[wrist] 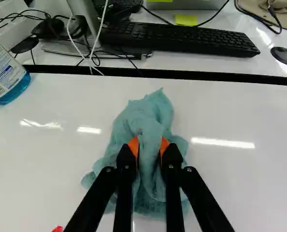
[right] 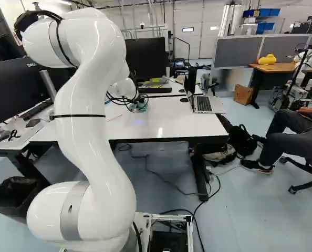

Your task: Clean the table with the green towel

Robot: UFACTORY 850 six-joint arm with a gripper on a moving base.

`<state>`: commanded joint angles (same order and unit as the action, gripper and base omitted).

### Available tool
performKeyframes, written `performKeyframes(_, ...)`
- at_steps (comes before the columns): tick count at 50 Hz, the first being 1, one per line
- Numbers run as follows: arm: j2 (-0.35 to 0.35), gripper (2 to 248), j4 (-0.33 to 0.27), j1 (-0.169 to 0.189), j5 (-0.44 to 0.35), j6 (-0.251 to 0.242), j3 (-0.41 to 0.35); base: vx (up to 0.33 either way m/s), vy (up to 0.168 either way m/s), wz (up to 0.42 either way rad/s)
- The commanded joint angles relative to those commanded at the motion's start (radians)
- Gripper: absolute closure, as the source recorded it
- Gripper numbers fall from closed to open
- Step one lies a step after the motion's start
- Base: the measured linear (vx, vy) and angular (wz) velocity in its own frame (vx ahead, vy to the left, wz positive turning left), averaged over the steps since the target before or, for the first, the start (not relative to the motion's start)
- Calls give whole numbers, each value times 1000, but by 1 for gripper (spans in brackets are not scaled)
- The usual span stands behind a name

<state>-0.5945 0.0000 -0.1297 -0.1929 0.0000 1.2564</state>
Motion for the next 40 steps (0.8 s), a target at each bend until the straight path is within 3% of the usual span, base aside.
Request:
performKeyframes(20,3,185,0,-52,0,0,-4,0,0,0)
performKeyframes(40,66,185,0,-82,0,0,-89,0,0,0)
